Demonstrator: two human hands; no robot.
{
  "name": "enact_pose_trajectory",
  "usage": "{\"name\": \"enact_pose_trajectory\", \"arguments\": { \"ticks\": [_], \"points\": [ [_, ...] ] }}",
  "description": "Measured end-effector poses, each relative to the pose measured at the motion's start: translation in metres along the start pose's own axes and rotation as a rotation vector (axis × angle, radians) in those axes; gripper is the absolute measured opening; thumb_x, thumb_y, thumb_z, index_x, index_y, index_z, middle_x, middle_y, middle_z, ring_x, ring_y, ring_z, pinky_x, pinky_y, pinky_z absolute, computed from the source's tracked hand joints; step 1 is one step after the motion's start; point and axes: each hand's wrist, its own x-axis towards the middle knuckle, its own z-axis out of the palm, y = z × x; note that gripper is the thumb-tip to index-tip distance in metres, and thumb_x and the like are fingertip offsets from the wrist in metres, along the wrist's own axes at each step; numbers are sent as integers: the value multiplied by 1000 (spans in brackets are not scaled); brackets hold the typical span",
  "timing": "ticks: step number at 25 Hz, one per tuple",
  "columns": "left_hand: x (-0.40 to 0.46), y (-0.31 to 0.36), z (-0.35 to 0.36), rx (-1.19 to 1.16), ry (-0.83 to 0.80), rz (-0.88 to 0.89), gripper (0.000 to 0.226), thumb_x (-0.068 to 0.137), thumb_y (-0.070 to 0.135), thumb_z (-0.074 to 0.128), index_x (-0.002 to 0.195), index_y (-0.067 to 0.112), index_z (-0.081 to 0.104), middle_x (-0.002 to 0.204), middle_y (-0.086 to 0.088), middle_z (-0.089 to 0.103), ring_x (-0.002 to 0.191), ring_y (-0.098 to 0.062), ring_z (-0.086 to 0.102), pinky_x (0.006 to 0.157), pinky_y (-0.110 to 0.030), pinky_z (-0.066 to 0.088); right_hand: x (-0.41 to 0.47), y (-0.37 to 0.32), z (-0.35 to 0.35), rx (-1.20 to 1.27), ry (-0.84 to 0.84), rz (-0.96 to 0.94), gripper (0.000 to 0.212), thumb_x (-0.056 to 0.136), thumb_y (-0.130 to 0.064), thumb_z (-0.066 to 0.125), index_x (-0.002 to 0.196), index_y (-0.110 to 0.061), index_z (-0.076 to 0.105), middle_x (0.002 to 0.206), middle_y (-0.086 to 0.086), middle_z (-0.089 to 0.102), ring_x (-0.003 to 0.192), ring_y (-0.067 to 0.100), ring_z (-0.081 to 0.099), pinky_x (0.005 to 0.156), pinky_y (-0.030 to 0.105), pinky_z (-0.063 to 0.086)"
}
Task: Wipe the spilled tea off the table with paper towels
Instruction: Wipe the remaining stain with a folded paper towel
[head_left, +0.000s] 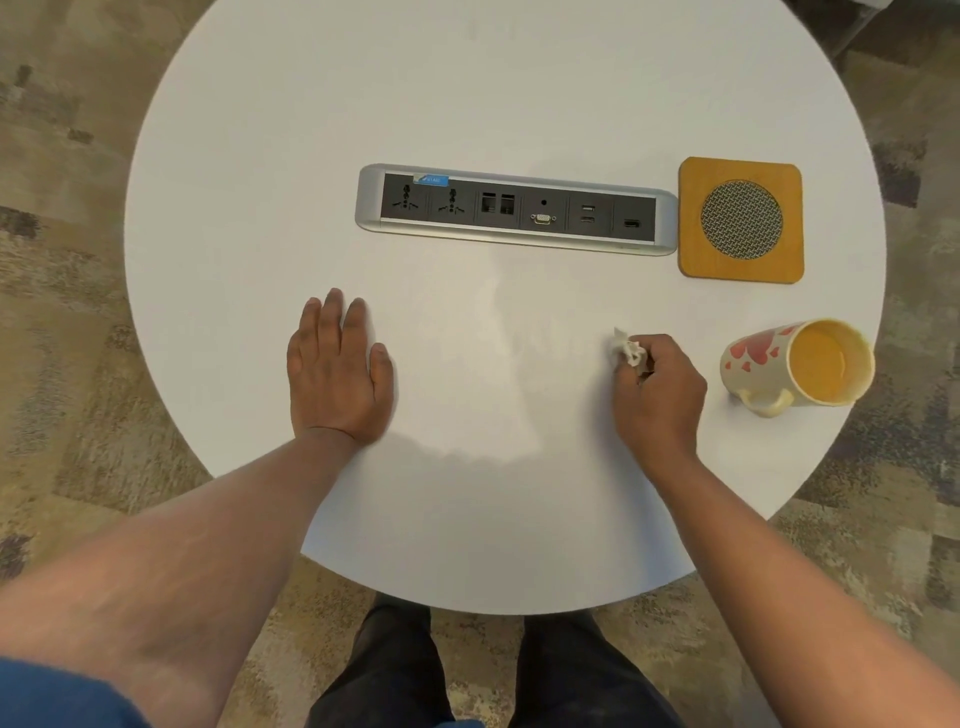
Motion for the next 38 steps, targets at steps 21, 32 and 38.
{"name": "enact_pose_trajectory", "arguments": {
  "ticks": [21, 32, 38],
  "points": [
    [0, 3, -5, 3, -6, 17, 59, 98, 33, 35, 151, 9, 35, 163, -18, 30, 151, -39, 20, 118, -54, 24, -69, -33, 39, -92, -781, -775, 49, 70, 20, 49, 96, -15, 72, 100, -1, 65, 92, 24, 56, 75, 36, 51],
    [-34, 102, -14, -144, 30, 528, 48, 86, 4, 61, 134, -3, 59, 133, -28, 60, 118, -49, 57, 104, -55, 45, -56, 73, -66, 349, -350, 219, 22, 88, -18, 64, 95, -37, 55, 84, -2, 64, 71, 6, 55, 61, 23, 42],
    [-102, 254, 19, -447, -518, 874, 46, 101, 17, 60, 146, 10, 53, 134, -10, 63, 118, -28, 62, 96, -39, 52, -68, 120, -96, 655, -201, 472, 16, 91, -17, 64, 97, -25, 52, 72, 5, 66, 56, 9, 62, 52, 23, 49]
  ]
}}
